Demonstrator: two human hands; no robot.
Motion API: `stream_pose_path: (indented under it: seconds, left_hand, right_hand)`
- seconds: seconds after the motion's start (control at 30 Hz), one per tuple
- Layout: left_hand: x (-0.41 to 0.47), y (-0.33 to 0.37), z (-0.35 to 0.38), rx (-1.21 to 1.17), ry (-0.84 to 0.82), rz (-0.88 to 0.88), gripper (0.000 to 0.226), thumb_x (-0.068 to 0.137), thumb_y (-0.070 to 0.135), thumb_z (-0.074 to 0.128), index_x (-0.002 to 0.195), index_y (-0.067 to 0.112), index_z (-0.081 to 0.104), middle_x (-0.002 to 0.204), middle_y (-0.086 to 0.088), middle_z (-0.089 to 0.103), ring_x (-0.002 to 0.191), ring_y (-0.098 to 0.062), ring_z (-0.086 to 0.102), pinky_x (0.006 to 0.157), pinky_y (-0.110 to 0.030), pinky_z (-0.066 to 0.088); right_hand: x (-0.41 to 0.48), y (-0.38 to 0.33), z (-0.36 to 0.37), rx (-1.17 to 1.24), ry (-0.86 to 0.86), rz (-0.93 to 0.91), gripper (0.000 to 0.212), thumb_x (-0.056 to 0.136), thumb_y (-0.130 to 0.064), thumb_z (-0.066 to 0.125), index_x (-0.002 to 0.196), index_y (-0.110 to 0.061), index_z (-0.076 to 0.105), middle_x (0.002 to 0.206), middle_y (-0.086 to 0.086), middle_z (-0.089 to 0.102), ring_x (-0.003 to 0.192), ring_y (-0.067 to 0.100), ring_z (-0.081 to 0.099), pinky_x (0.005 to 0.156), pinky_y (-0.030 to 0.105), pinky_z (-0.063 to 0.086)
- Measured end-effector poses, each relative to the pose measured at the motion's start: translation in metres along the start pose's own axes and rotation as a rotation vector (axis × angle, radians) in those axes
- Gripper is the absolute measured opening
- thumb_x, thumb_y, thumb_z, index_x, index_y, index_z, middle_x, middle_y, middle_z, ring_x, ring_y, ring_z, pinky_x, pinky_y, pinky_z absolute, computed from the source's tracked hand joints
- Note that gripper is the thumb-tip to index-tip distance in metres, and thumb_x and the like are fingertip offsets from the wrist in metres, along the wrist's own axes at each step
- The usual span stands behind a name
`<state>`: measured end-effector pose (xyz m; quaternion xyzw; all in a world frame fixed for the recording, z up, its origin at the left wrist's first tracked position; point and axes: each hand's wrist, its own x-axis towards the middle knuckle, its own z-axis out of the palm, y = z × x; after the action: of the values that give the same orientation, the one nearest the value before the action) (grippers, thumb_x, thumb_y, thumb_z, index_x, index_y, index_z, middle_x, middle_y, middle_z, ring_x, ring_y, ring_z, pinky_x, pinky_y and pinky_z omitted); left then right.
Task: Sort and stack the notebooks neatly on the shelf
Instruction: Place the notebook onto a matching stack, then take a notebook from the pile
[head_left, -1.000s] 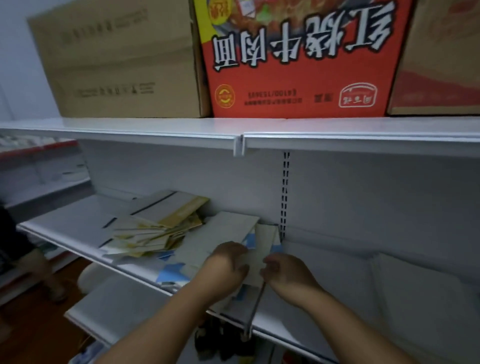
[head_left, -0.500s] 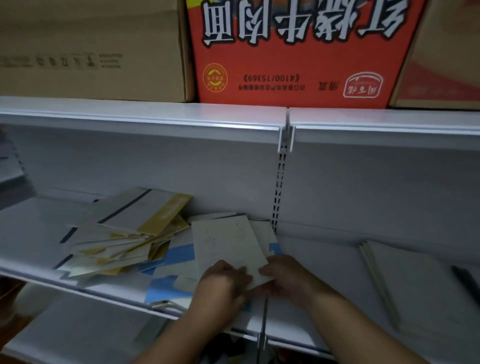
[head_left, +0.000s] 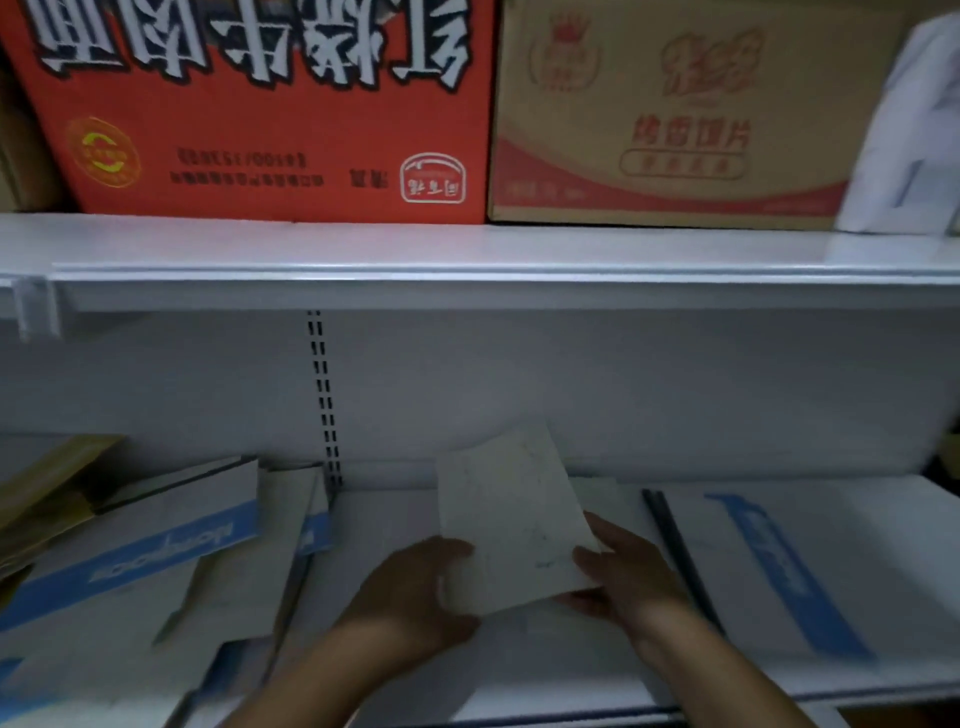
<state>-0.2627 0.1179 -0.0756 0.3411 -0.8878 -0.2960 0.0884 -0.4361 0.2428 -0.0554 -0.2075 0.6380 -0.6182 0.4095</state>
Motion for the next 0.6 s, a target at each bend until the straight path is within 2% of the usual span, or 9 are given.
stream_pose_path:
  seconds: [0.1,0.13,0.23,0.3,0.37,0.43,0.5,0.6]
  left_hand:
    - [0.016,0.027,0.025,-0.072,-0.086,-0.044,0.071,0.070,0.034,0.078,0.133,0.029,0.045,0.142,0.010,0.040,0.125,-0.005,0.042,0.110,-0.021,0.032]
    - [0.021,0.034,0.032,-0.067,-0.098,-0.048,0.070,0.070,0.032,0.077,0.133,0.027,0.046,0.142,0.009,0.039,0.127,-0.006,0.041,0.111,-0.022,0.032]
    - [0.029,0.046,0.045,0.008,-0.123,-0.051,0.067,0.074,0.030,0.073,0.134,0.026,0.044,0.144,0.007,0.037,0.131,-0.009,0.037,0.112,-0.023,0.029]
    - [0.033,0.050,0.050,0.025,-0.119,-0.060,0.067,0.075,0.029,0.072,0.135,0.026,0.042,0.146,0.006,0.035,0.133,-0.010,0.035,0.113,-0.023,0.027]
    - [0.035,0.053,0.053,0.024,-0.116,-0.069,0.068,0.075,0.028,0.072,0.135,0.027,0.041,0.147,0.006,0.034,0.133,-0.010,0.035,0.113,-0.024,0.028]
    - [0.035,0.058,0.054,0.013,-0.109,-0.087,0.068,0.076,0.027,0.073,0.136,0.027,0.041,0.147,0.005,0.034,0.133,-0.011,0.035,0.113,-0.025,0.029]
    - [0.034,0.062,0.054,0.019,-0.109,-0.090,0.068,0.077,0.029,0.072,0.137,0.028,0.040,0.149,0.006,0.030,0.135,-0.012,0.032,0.114,-0.025,0.026]
    - [0.026,0.063,0.045,0.053,-0.125,-0.059,0.075,0.080,0.041,0.067,0.143,0.033,0.027,0.156,0.011,0.011,0.143,-0.010,0.016,0.115,-0.021,0.013]
  right_hand:
    - [0.002,0.004,-0.040,-0.064,0.031,0.001,0.035,0.092,0.002,0.049,0.114,-0.024,0.057,0.105,0.009,0.064,0.087,0.026,0.062,0.061,0.031,0.059]
    - [0.004,0.006,-0.051,-0.150,0.032,-0.021,0.036,0.093,0.000,0.049,0.117,-0.025,0.056,0.105,0.006,0.064,0.088,0.023,0.062,0.063,0.028,0.059]
    - [0.011,0.013,-0.073,-0.667,0.028,-0.168,0.035,0.094,-0.011,0.050,0.125,-0.027,0.053,0.113,-0.010,0.059,0.095,0.009,0.057,0.078,0.015,0.048]
    - [0.016,0.017,-0.081,-0.886,0.036,-0.178,0.036,0.094,-0.021,0.050,0.130,-0.023,0.050,0.125,-0.008,0.055,0.105,0.009,0.053,0.090,0.017,0.043]
    - [0.022,0.019,-0.083,-1.047,0.029,-0.124,0.053,0.094,-0.030,0.047,0.143,-0.017,0.032,0.147,0.001,0.037,0.132,0.018,0.039,0.110,0.027,0.033]
    - [0.025,0.017,-0.083,-1.139,-0.016,-0.058,0.064,0.096,-0.031,0.042,0.150,-0.015,0.010,0.157,0.004,0.013,0.144,0.020,0.017,0.116,0.028,0.019]
    - [0.027,0.012,-0.083,-1.200,-0.028,-0.066,0.060,0.096,-0.030,0.041,0.149,-0.015,0.015,0.156,0.005,0.015,0.143,0.021,0.019,0.114,0.027,0.022]
    - [0.028,0.005,-0.071,-1.282,0.019,-0.227,0.056,0.094,-0.034,0.045,0.145,-0.019,0.026,0.154,0.003,0.020,0.142,0.021,0.020,0.113,0.026,0.021]
